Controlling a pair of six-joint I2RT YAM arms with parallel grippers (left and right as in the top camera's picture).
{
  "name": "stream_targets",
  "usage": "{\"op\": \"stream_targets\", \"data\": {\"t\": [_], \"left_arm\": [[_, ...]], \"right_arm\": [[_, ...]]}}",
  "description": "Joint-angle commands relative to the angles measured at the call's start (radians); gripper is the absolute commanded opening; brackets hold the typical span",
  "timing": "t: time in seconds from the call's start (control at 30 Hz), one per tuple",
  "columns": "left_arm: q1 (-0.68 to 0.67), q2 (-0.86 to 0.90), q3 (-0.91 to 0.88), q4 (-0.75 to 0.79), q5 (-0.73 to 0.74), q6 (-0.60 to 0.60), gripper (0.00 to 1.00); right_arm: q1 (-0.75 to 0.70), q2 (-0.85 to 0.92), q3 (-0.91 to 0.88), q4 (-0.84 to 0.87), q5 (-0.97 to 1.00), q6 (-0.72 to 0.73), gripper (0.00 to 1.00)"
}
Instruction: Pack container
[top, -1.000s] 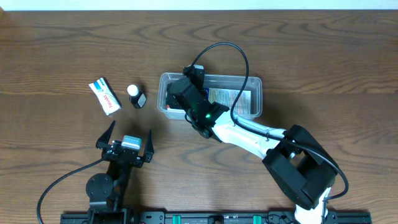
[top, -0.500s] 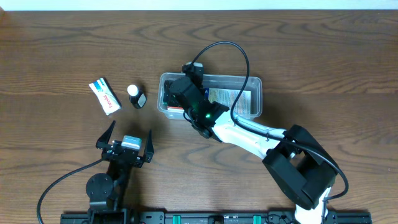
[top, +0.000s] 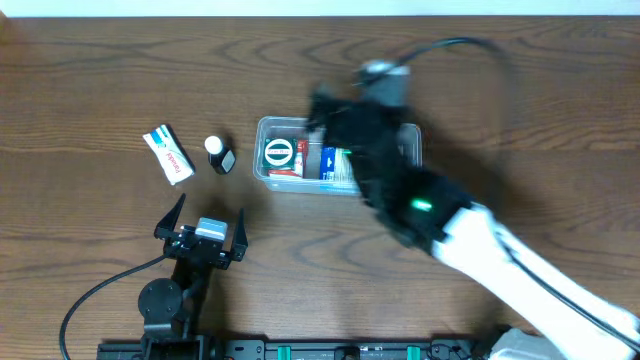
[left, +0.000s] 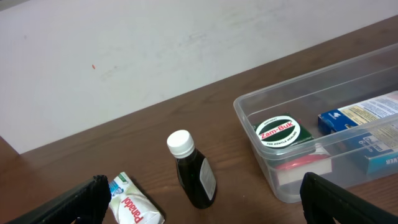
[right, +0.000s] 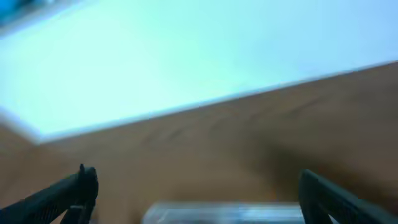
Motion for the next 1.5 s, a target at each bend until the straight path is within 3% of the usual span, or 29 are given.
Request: {"op": "stream_targets", "data": {"t": [0.0, 0.13, 0.33, 0.67, 0.87, 1.17, 1.33, 1.47], "left_arm": [[0.004, -0.006, -0.019, -0.032, 0.006, -0.002, 0.98], [0.004, -0.006, -0.019, -0.032, 0.006, -0.002, 0.98], [0.004, -0.006, -0.019, -0.032, 0.006, -0.002, 0.98], [0.004, -0.006, -0.019, -0.032, 0.003, -0.002, 0.98], [0.004, -0.006, -0.019, -0.013, 0.003, -0.001, 0.98], [0.004, -0.004, -0.007, 0.005, 0.056, -0.031, 0.98], [0.005, 0.039, 0.086, -0.018, 0.057, -0.089, 0.98], [0.007, 0.178, 0.23, -0.11, 0.055, -0.101, 0.98]], "right_arm": [[-0.081, -0.07, 0.006, -0.085, 0.209, -0.019, 0.99], [-0.23, -0.106, 0.005, -0.231, 0.205, 0.001, 0.99], [-0.488, -0.089, -0.015, -0.405, 0.04, 0.183, 0.99], [-0.859, 0.054, -0.093, -0.42, -0.238, 0.353, 0.99], [-0.939, 0.169, -0.095, -0.482, -0.248, 0.356, 0.99], [-0.949, 0.257, -0.095, -0.543, -0.249, 0.356, 0.99], [-0.949, 0.258, -0.095, -0.543, -0.296, 0.356, 0.99], [-0.949, 0.258, -0.095, -0.543, -0.297, 0.356, 0.99]]}}
